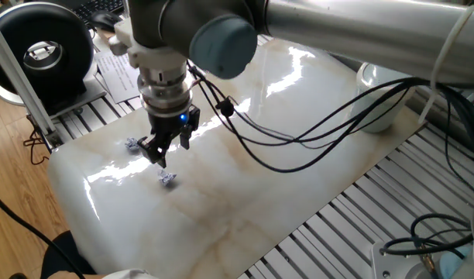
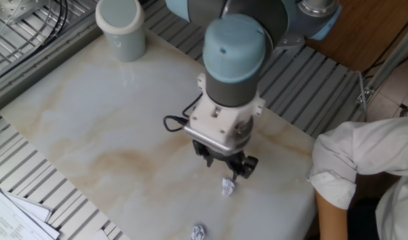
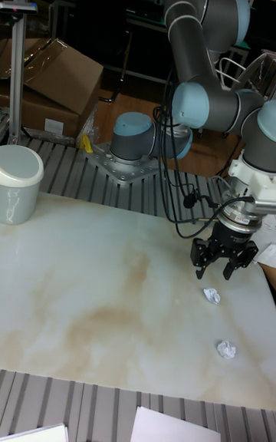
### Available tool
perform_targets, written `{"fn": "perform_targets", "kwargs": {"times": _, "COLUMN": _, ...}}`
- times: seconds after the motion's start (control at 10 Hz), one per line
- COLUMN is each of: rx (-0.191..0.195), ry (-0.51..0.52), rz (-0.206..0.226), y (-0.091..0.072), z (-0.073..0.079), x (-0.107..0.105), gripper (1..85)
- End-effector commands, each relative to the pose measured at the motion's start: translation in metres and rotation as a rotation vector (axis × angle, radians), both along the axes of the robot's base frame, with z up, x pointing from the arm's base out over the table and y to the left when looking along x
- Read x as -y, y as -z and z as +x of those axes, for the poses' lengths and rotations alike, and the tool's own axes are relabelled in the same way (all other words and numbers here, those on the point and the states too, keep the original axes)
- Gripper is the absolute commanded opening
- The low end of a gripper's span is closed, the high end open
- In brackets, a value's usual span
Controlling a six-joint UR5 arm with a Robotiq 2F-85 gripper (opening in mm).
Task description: Put the garbage in the trash can
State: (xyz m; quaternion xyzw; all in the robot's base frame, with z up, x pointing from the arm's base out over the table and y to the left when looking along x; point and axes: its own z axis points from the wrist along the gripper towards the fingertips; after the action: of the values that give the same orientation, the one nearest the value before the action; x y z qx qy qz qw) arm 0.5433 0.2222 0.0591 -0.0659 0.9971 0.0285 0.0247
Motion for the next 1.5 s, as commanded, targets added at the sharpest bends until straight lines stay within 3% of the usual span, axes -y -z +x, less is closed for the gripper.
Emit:
{"fn": "perform_targets", "kwargs": {"times": 0.0, "rx": 0.031, "ry": 0.026, "rz": 0.002, "y": 0.020, "z": 0.004, "x": -0.010, "gripper": 60.7}}
{"fn": "perform_targets", "kwargs": {"times": 0.2, "rx": 0.008, "ry": 0.022, "rz": 0.054, "y": 0.020, "z": -0.002, "x": -0.023, "gripper": 60.7}}
{"fn": "perform_targets", "kwargs": {"times": 0.3, "rx": 0.018, "ry": 0.032, "rz": 0.051, "y": 0.025, "z": 0.002, "x": -0.026, "gripper": 60.3}}
{"fn": "perform_targets", "kwargs": {"times": 0.6, "rx": 0.029, "ry": 0.014, "rz": -0.002, "y": 0.039, "z": 0.006, "x": -0.023, "gripper": 60.0}}
{"fn": "perform_targets", "kwargs": {"times": 1.0, "rx": 0.049, "ry": -0.025, "rz": -0.020, "y": 0.040, "z": 0.010, "x": -0.020, "gripper": 59.0}}
{"fn": "perform_targets", "kwargs": {"times": 1.4, "rx": 0.055, "ry": -0.019, "rz": -0.035, "y": 0.049, "z": 0.005, "x": -0.023, "gripper": 57.0}}
